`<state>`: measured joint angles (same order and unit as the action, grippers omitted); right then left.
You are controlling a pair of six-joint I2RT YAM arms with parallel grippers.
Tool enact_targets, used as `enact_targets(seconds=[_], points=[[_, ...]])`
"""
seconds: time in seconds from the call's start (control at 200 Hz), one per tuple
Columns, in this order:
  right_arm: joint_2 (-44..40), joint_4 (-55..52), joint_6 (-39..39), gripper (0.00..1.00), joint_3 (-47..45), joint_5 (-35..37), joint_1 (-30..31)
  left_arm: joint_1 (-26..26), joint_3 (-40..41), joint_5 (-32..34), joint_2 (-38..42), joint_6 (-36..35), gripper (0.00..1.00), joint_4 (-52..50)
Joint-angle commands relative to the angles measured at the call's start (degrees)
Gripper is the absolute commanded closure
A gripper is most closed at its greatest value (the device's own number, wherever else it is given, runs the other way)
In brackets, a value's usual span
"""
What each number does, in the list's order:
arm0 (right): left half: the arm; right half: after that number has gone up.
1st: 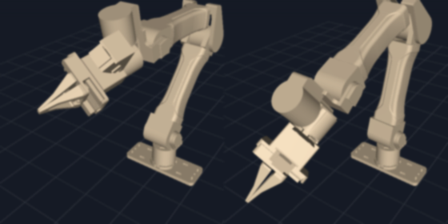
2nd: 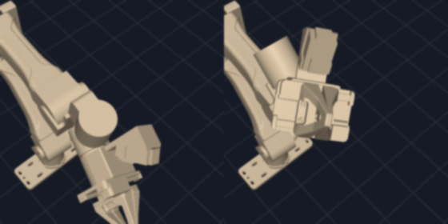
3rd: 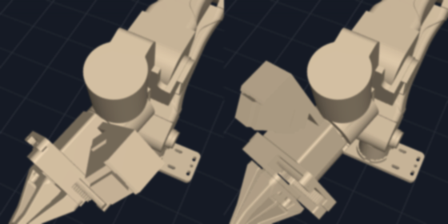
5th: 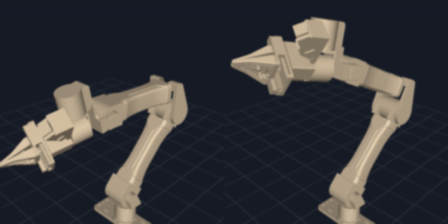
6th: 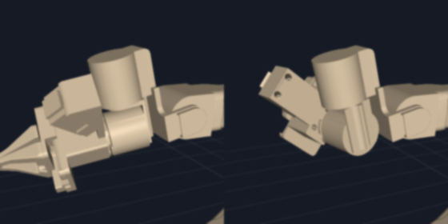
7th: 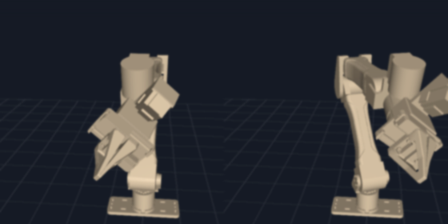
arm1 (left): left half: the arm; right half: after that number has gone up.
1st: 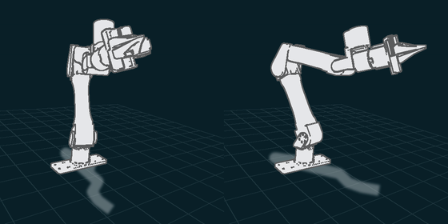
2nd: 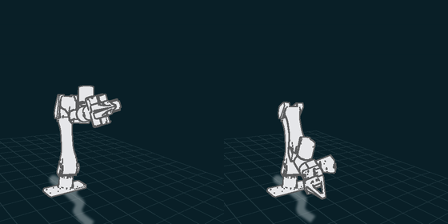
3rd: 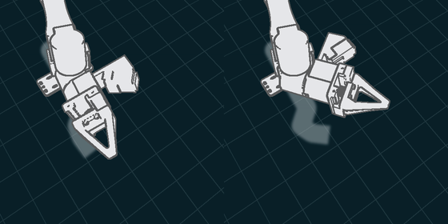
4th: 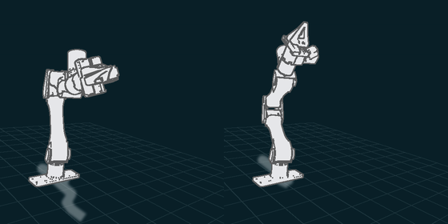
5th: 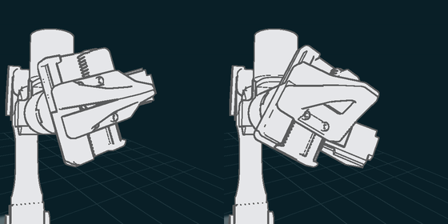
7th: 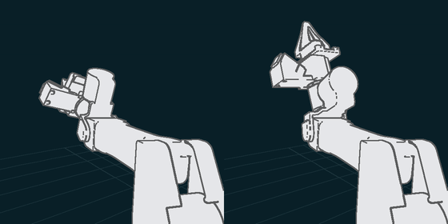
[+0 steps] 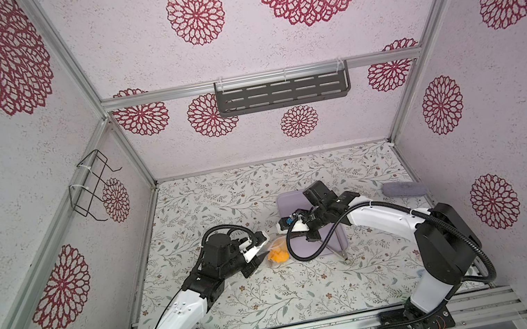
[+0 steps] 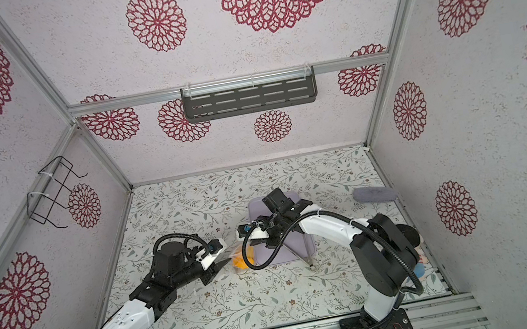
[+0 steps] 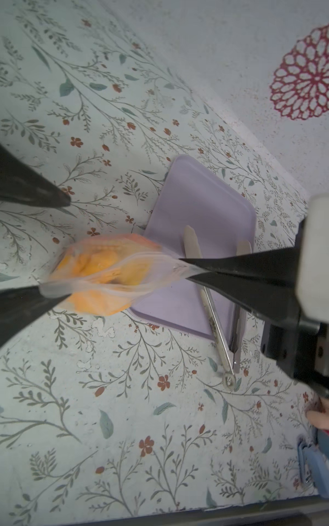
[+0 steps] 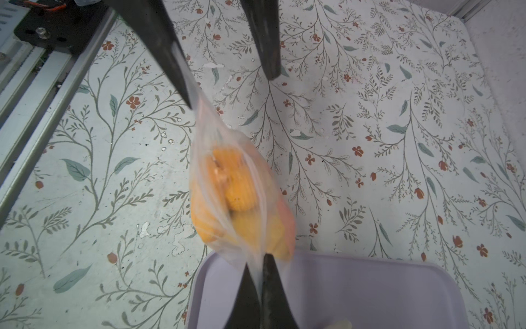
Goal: Put the cookies into a resealable bag to prevent moisture
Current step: Close the ziploc bag at the center of the board.
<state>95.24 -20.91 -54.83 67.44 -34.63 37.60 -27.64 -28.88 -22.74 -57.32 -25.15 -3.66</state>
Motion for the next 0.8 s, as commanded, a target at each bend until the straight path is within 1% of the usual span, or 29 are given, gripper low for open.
enact_targets(seconds=[0.0, 0.035, 0.1, 0.17, 0.25, 0.335, 0.41, 0.465, 0.52, 0.55, 0.67, 0.796], points=[[-0.8, -2.8, 0.2, 1.0, 3.6, -1.6, -0.3, 0.0, 1.2, -6.3, 1.2, 2.9, 0.27, 6.1], [-0.7, -3.1, 0.2, 1.0, 4.0, -1.7, -0.3, -0.3, 2.3, -6.2, 1.8, 3.6, 0.21, 8.7], [-0.5, -3.4, 0.5, 1.0, 4.3, -1.7, -0.3, -0.6, 4.2, -6.2, 2.3, 4.7, 0.16, 13.0], [-0.2, -3.9, 0.9, 1.0, 4.7, -1.8, -0.1, -1.4, 4.8, -6.0, 1.2, 5.8, 0.15, 16.5], [0.0, -3.8, 1.3, 1.0, 4.7, -1.6, 0.1, -3.3, 4.7, -3.6, -1.5, 5.8, 0.15, 19.1], [-0.1, -3.5, 1.7, 1.0, 4.5, -1.9, 0.4, -4.5, 4.5, -0.7, -5.5, 5.6, 0.18, 22.1], [0.0, -3.5, 2.3, 1.0, 4.6, -1.9, 0.5, -4.7, 4.1, -0.1, -8.3, 6.1, 0.27, 25.3], [0.2, -3.9, 2.8, 1.0, 5.0, -1.8, 0.7, -5.0, 3.7, 0.1, -9.8, 6.4, 0.3, 26.7], [0.6, -4.6, 3.4, 1.0, 5.5, -1.5, 0.7, -5.4, 3.8, 0.8, -10.9, 6.5, 0.31, 28.0], [0.7, -4.9, 3.4, 1.0, 5.8, -1.4, 0.7, -5.5, 3.8, 1.3, -11.2, 6.4, 0.34, 28.6], [0.6, -5.3, 3.7, 1.0, 5.8, -0.7, 0.8, -5.5, 3.7, 2.9, -11.7, 6.3, 0.56, 28.3], [0.6, -5.8, 3.5, 1.0, 5.9, 0.0, 0.7, -5.5, 3.7, 3.5, -10.9, 5.6, 0.74, 25.7]])
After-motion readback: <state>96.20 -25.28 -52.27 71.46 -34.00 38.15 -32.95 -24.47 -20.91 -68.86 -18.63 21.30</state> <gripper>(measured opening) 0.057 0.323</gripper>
